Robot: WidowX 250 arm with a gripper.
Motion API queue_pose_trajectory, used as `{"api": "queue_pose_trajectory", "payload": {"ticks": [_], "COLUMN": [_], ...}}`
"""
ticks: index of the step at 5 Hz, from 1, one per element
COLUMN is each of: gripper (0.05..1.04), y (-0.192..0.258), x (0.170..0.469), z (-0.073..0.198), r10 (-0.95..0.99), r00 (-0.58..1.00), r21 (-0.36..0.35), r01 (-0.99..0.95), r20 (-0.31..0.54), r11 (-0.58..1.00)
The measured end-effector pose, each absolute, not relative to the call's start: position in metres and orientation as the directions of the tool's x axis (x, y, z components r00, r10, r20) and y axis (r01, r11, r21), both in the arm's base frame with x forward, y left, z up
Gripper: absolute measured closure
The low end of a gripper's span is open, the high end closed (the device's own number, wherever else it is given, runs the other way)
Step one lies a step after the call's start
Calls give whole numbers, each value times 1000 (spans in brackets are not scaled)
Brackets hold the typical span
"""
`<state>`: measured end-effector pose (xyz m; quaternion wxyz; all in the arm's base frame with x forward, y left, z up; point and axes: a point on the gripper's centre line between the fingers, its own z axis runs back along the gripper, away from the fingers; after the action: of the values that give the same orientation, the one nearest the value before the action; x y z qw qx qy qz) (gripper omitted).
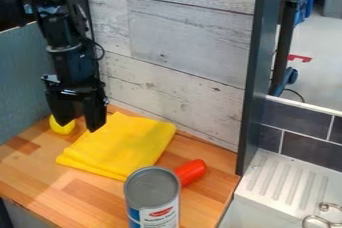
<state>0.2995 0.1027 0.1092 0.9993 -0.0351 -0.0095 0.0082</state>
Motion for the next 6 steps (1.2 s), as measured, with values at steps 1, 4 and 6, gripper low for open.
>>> {"api": "queue_pose_trajectory", "payload": {"ticks": [1, 4, 6], "gripper": [75, 75, 75], "y": [102, 37, 14], "x": [298, 349, 357], "z": [100, 105, 76], "r10": [17, -273, -390], "r00": [1000, 959, 914], "r21": [-81, -6, -58], "r01": [-18, 273, 386], "r20": [-12, -73, -108], "r11": [997, 962, 921]}}
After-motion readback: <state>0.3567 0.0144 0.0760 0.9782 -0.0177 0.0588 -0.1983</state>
